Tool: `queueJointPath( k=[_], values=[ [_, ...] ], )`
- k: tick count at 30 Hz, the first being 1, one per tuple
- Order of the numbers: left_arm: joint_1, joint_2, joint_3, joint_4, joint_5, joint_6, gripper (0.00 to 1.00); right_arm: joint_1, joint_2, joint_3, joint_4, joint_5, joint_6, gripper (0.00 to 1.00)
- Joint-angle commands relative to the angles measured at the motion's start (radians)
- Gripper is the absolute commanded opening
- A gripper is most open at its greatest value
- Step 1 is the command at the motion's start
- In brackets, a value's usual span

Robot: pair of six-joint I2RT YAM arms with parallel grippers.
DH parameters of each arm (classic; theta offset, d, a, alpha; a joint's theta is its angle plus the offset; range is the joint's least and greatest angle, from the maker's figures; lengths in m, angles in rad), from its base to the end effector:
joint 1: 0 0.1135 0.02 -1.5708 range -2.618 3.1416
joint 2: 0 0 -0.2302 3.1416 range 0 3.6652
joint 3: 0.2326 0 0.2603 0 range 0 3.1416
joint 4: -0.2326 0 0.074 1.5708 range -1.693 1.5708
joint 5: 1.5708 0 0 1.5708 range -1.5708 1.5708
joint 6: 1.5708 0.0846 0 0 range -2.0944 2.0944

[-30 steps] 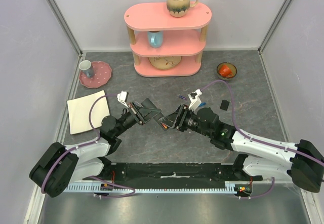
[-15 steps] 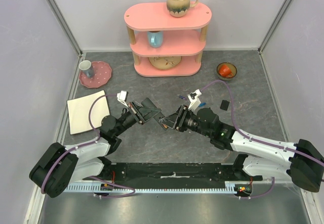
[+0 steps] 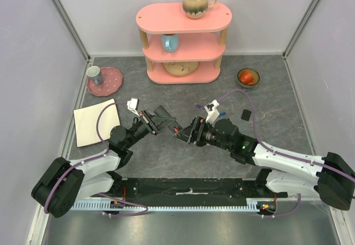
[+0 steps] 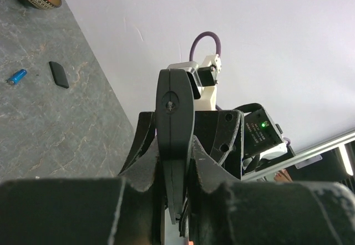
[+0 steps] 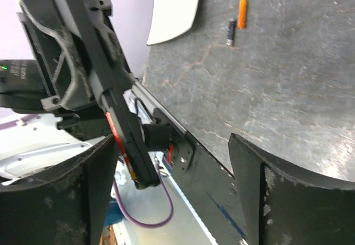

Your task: Load the batteries into the remote control

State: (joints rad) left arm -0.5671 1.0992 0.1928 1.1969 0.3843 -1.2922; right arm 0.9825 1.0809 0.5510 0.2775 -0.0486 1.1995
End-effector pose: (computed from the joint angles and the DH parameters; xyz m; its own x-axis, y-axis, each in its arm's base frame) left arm 0.2064 -0.1690 0.1998 -0.7037 -0.6086 -0.3667 0.4526 0.0140 -0.8916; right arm 0.1709 0.2635 0.2008 -0.8489 0.4047 -0.3400 -0.1818 0.3805 0.9067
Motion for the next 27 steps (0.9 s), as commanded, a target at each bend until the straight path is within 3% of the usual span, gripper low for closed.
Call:
queueJointPath(
  k=[1,6,11,18,27],
  values=[
    [0.003,-0.019,0.025,-0.014,-0.013,0.037,0.02,-0.014,-0.025,0.064,-0.102,0.007,-0.047,0.89],
    [0.003,-0.025,-0.012,-0.028,-0.018,0.031,0.02,-0.059,-0.091,0.171,-0.239,0.010,-0.152,0.95],
    [0.004,-0.042,-0.015,-0.059,-0.012,0.030,0.02,-0.076,-0.147,0.242,-0.385,0.029,-0.346,0.90],
    [0.004,-0.015,0.016,-0.036,0.051,-0.012,0.02,-0.076,-0.085,0.202,-0.328,-0.146,-0.397,0.84],
    [0.003,0.019,0.040,0.003,0.107,-0.041,0.02,-0.076,-0.027,0.167,-0.228,-0.253,-0.413,0.67]
  ],
)
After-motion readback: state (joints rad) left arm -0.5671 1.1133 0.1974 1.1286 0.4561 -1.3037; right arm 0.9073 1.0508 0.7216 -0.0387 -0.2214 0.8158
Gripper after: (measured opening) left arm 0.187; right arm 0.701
